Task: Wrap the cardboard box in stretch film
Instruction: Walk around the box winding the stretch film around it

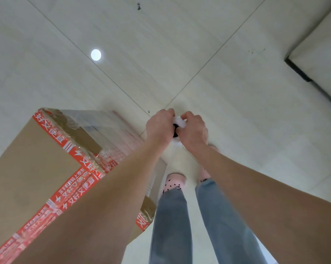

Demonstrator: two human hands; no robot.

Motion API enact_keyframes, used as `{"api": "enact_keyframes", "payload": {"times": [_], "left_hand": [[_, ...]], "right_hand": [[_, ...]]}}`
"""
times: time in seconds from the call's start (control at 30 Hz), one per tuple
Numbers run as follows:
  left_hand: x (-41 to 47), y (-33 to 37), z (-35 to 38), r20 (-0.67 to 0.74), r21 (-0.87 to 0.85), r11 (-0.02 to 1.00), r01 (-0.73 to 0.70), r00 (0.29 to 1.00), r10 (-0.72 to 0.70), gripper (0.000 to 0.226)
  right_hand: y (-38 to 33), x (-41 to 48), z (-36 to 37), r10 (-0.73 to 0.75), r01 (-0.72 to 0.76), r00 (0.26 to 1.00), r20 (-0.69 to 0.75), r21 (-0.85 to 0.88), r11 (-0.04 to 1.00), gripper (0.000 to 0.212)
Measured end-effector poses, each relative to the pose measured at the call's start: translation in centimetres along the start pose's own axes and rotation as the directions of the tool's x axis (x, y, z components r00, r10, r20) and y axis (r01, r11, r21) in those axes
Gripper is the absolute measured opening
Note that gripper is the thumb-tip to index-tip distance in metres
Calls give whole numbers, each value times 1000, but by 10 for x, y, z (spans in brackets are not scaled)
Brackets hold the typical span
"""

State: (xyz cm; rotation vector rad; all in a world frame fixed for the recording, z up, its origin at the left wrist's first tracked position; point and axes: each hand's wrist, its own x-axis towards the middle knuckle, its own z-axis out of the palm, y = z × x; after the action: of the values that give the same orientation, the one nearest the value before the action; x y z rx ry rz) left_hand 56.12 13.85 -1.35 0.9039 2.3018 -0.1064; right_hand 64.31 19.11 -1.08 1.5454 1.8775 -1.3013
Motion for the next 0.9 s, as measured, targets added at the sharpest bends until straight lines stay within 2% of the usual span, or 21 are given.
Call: {"api": "enact_keyframes", "payload": {"times": [0.07, 0.23, 0.43, 0.57, 0.67, 0.9], "left_hand": [[5, -3, -2, 4, -15, 999, 32, 999, -32, 18], [9, -15, -6, -7, -189, 967, 172, 984, -177, 13], [22, -51, -25, -56, -350, 873, 340, 923, -382, 9], [29, -78, -28, 37, -447, 769, 457, 868, -495, 13], [29, -90, -26, 103, -512, 706, 489, 851, -515, 21], [32, -89, -29, 111, -507, 676, 535, 818, -564, 26]], "right_hand": [[-3, 4, -1, -39, 39, 999, 8, -38, 999, 32], [-19, 16, 1, -148, 151, 988, 44, -94, 984, 36], [-57, 20, 13, -272, 272, 962, 34, 18, 962, 41], [-74, 23, 26, -225, 221, 970, 93, 52, 974, 42], [-85, 27, 28, -208, 205, 966, 150, 40, 978, 40], [-101, 28, 29, -163, 157, 974, 155, 50, 986, 40]]}}
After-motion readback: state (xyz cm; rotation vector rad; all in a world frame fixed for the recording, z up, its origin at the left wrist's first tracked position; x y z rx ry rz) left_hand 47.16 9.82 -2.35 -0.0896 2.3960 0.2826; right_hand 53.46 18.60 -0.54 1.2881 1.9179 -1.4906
